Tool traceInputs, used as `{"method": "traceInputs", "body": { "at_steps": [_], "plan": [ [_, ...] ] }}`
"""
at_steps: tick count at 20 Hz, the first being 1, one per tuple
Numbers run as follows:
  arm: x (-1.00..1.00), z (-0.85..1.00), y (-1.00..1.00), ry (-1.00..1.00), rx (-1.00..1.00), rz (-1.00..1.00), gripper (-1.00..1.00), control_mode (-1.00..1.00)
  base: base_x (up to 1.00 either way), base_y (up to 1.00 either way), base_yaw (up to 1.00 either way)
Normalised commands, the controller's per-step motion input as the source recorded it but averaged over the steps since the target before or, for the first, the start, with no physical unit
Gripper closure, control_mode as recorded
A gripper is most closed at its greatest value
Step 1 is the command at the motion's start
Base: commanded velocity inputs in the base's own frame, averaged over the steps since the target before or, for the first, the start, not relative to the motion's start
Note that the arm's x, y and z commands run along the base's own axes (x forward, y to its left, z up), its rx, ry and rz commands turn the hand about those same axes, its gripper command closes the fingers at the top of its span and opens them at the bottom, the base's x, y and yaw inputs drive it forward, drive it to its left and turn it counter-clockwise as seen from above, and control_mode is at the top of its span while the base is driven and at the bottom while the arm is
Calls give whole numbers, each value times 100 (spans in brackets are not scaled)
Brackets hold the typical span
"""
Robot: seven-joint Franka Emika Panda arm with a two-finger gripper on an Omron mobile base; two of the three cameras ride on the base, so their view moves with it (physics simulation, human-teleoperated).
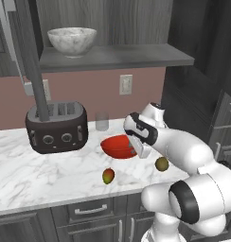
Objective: Pick both bowls and place them on the counter. Then place the potato in one bowl and place the mango in the other bowl.
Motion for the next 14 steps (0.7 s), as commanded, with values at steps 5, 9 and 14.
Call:
{"method": "traceInputs", "body": {
  "at_steps": [5,9,14],
  "plan": [
    [16,-33,0,0,0,1,100,-100,0,0,0],
    [5,-23,0,0,0,1,100,-100,0,0,0],
    [1,-15,0,0,0,1,100,-100,0,0,0]
  ]
}}
